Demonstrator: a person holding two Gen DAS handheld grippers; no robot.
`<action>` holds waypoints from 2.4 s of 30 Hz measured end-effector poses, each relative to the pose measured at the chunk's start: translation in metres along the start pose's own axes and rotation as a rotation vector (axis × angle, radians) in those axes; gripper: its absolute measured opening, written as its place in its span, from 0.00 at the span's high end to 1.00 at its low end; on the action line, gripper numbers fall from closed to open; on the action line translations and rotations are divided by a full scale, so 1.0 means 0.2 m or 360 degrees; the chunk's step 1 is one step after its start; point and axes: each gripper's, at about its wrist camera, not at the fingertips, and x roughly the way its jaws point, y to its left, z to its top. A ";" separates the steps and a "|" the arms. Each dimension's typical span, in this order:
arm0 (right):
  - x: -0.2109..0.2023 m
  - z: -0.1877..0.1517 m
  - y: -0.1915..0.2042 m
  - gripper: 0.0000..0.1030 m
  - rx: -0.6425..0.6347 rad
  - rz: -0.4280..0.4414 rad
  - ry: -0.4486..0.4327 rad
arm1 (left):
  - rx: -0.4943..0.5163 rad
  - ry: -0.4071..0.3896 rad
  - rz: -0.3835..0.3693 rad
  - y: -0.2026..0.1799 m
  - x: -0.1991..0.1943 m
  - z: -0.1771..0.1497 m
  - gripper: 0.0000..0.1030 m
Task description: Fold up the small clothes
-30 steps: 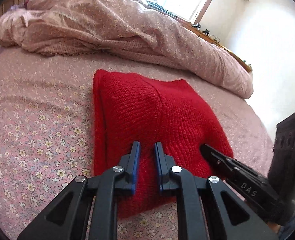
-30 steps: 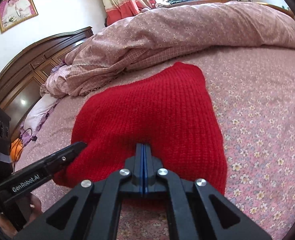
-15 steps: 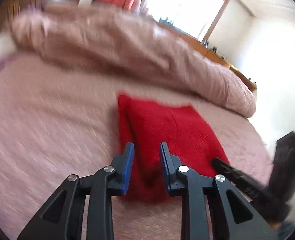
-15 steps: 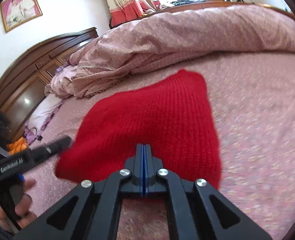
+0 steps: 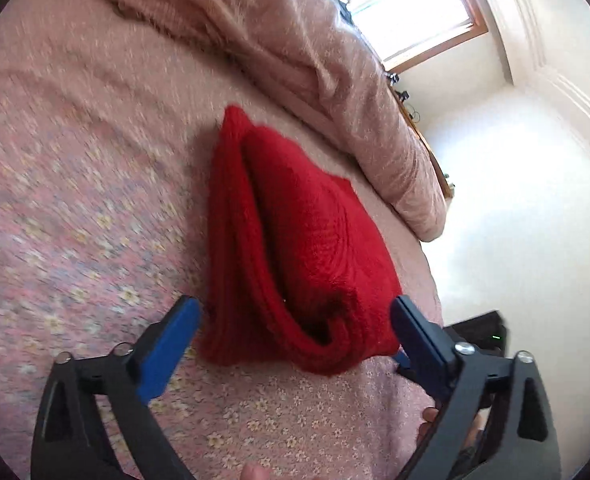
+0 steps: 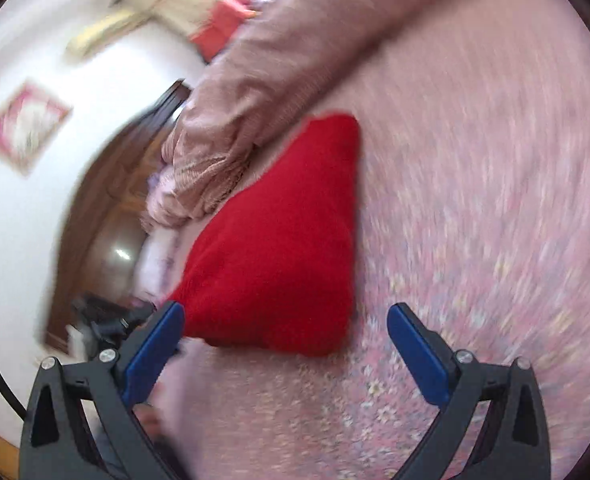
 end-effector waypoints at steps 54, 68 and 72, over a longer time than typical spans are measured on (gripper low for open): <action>-0.29 0.18 -0.38 0.27 -0.0091 -0.0140 -0.0108 | 0.0481 0.0283 -0.0143 -0.59 0.85 -0.31 0.20; -0.33 0.16 -0.28 0.10 -0.0120 -0.0248 -0.0112 | 0.0632 0.0044 0.0333 -0.76 0.62 -0.23 0.11; -0.42 0.15 -0.21 0.10 -0.0206 -0.0330 -0.0145 | 0.0799 -0.0114 0.0456 -0.85 0.51 -0.28 0.11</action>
